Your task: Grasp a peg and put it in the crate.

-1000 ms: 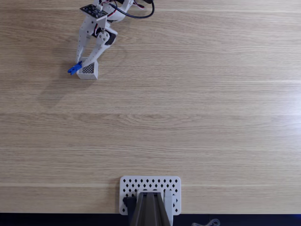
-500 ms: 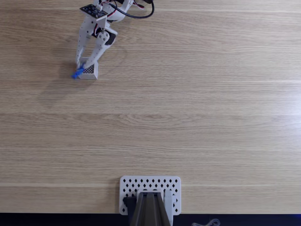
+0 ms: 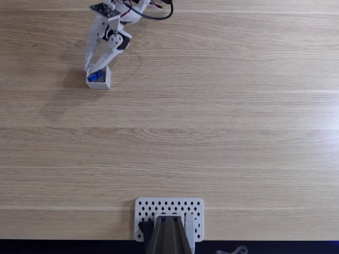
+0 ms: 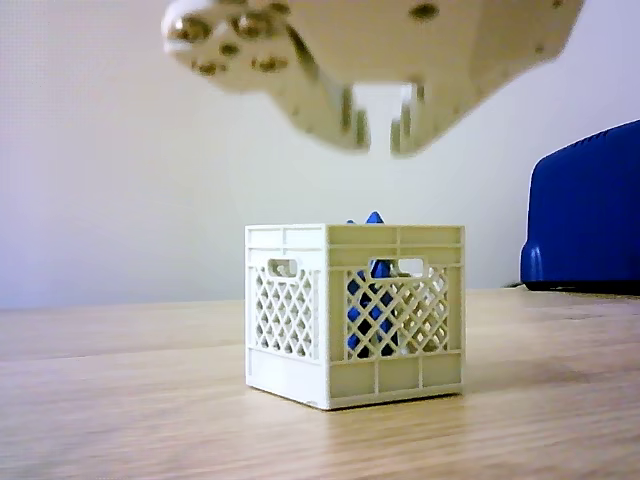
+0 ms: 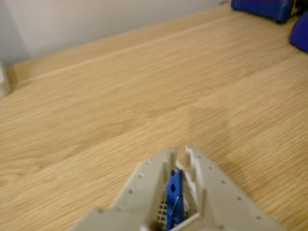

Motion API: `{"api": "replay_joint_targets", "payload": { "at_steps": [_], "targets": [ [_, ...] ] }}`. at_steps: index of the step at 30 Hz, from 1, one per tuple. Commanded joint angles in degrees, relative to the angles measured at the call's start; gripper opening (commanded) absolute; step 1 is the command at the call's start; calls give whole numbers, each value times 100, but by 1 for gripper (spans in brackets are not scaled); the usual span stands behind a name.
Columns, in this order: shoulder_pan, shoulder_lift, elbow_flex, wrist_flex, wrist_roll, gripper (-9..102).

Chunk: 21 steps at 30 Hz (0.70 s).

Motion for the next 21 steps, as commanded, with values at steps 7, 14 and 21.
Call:
{"api": "replay_joint_targets", "payload": {
  "at_steps": [7, 14, 21],
  "targets": [
    [-782, 2268, 1055, -79, 1020, -1],
    [-1450, 3806, 1433, 1169, 2786, -1],
    [-2171, 5326, 1512, 3322, 4913, -1]
  ]
}}
